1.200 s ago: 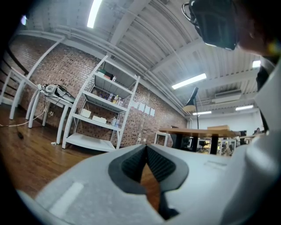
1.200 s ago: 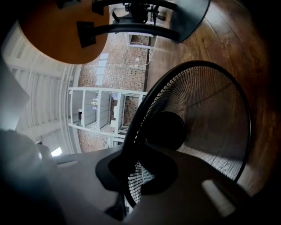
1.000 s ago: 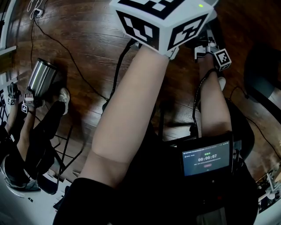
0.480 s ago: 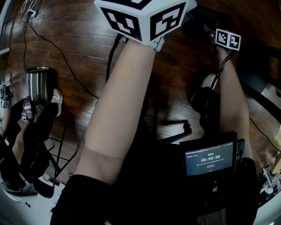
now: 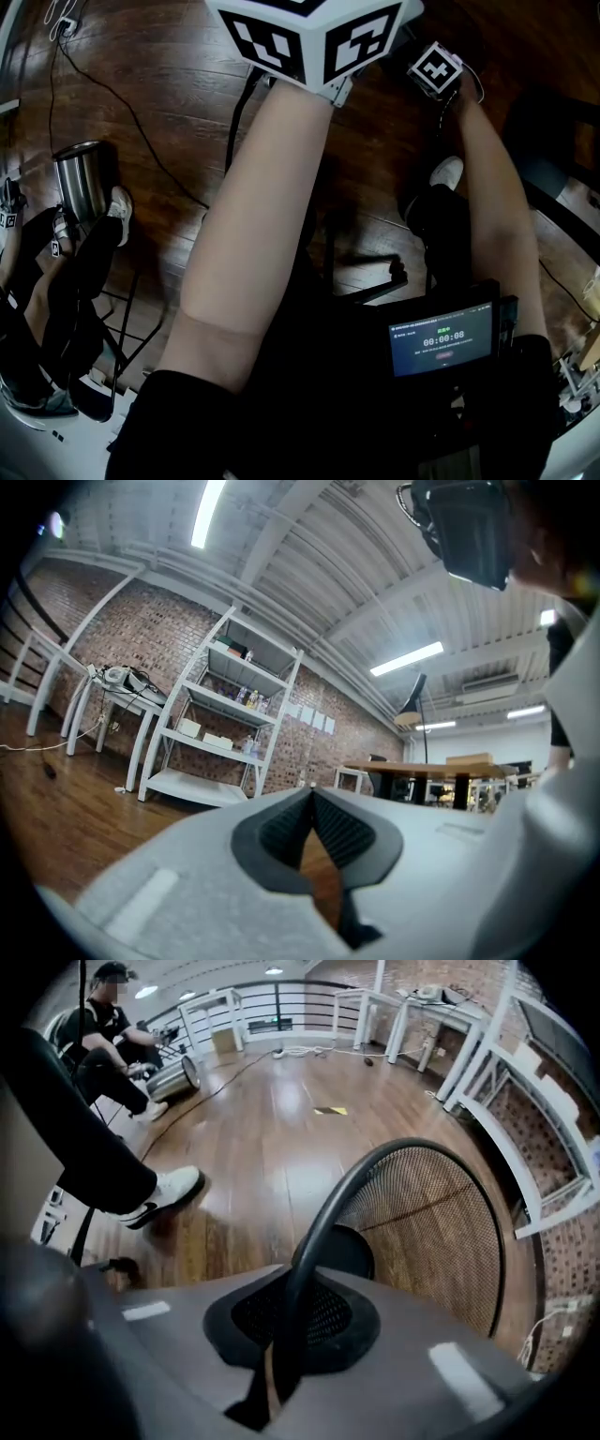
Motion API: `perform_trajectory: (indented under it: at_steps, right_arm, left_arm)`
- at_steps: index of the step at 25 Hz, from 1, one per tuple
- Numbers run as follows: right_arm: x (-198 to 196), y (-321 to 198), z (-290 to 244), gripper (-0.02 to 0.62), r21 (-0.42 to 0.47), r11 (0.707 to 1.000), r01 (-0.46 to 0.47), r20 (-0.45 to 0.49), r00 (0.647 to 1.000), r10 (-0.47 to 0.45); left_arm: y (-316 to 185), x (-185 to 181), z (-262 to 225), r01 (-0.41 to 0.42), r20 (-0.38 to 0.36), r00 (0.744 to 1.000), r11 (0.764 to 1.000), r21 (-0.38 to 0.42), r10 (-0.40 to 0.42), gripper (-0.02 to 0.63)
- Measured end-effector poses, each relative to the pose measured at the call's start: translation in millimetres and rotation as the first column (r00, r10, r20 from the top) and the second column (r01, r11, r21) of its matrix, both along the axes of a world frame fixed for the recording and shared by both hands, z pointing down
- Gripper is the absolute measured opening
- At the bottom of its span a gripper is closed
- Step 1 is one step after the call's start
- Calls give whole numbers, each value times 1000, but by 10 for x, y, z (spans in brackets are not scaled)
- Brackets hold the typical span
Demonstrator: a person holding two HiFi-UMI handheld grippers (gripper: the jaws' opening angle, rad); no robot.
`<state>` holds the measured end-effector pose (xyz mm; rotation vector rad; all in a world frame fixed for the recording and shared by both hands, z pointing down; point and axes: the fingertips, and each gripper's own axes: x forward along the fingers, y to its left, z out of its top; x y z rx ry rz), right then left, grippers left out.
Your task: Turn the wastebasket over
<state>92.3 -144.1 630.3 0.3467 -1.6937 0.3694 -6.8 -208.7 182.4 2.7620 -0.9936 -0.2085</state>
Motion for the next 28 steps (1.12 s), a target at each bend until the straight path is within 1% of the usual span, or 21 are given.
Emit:
perform_trajectory:
  at_steps: [2, 4, 5, 6, 7, 8, 9, 10, 11, 12, 13, 16, 18, 19, 21, 23, 24, 25, 26, 27, 28]
  right_arm:
    - [-65, 128, 84, 14, -30, 998, 48, -39, 998, -50]
    - [-51, 117, 125, 14, 9, 994, 105, -89, 991, -104]
    - [-56, 112, 136, 15, 26, 992, 121, -92, 989, -118]
    - [-64, 149, 152, 15, 18, 993, 115, -78, 990, -113]
    - [-84, 258, 180, 15, -33, 996, 86, -44, 995, -88]
    - [-119, 412, 212, 18, -111, 992, 56, -3, 998, -56]
    - [-134, 520, 233, 25, -169, 985, 46, 21, 999, -43]
    - [-107, 540, 232, 46, -178, 982, 54, 16, 999, -52]
    - [-52, 488, 208, 76, -152, 986, 72, -6, 997, -74]
    - [-8, 421, 165, 97, -119, 989, 91, -28, 995, -95]
    - [6, 392, 110, 109, -105, 989, 102, -34, 994, -107]
    - [8, 476, -123, 172, -145, 981, 132, -27, 990, -138]
    - [74, 495, -330, 177, -147, 978, 147, -35, 988, -154]
    - [72, 440, -447, 178, -118, 982, 147, -11, 989, -149]
    - [-21, 142, -752, 176, 31, 990, 136, 85, 987, -138]
    - [-101, -93, -1138, 175, 146, 987, 61, 200, 976, -90]
    - [-118, -177, -1358, 159, 187, 982, 5, 260, 964, -55]
    - [-115, -256, -1598, 132, 229, 972, -57, 321, 947, -20]
    - [-93, -329, -1852, 107, 276, 953, -123, 381, 925, 9]
    - [-53, -391, -2113, 80, 321, 927, -194, 444, 895, 34]
    - [-5, -434, -2379, 61, 358, 892, -275, 514, 856, 57]
  left_arm:
    - [11, -13, 5, -2, -3, 1000, 1000, -4, 2, 3]
    - [-1, -29, 1, 3, -6, 1000, 1000, -3, -3, 3]
    - [-2, -28, 0, 2, -7, 1000, 1000, -3, -2, 3]
    - [4, -20, 0, -3, -8, 1000, 1000, -3, 3, 3]
    - [7, -16, 3, -5, -7, 1000, 1000, -3, 5, 3]
    - [5, -18, 8, -3, -5, 1000, 1000, -2, 3, 3]
    - [12, -11, 14, -6, -4, 1000, 1000, -2, 6, 3]
    - [29, 6, 20, -15, -4, 1000, 1000, -5, 15, 3]
    - [45, 23, 24, -24, -5, 1000, 1000, -7, 24, 3]
    - [55, 32, 27, -29, -5, 1000, 1000, -9, 29, 3]
    - [61, 33, 29, -31, -4, 999, 999, -9, 31, 3]
    - [74, 24, 37, -28, -1, 1000, 1000, -8, 28, 3]
    - [87, 49, 52, -26, 8, 1000, 1000, -9, 26, 3]
    - [90, 80, 61, -29, 15, 999, 1000, -9, 29, 3]
    - [85, 154, 86, -34, 27, 999, 999, -10, 35, 3]
    - [80, 204, 114, -30, 40, 999, 999, -12, 31, 3]
    - [94, 234, 126, -32, 49, 998, 999, -10, 32, 3]
    - [121, 273, 134, -39, 58, 998, 999, -6, 40, 3]
    - [157, 319, 137, -49, 68, 996, 999, 0, 49, 3]
    - [200, 362, 140, -57, 78, 995, 998, 7, 57, 3]
    - [246, 401, 145, -64, 87, 994, 998, 13, 63, 3]
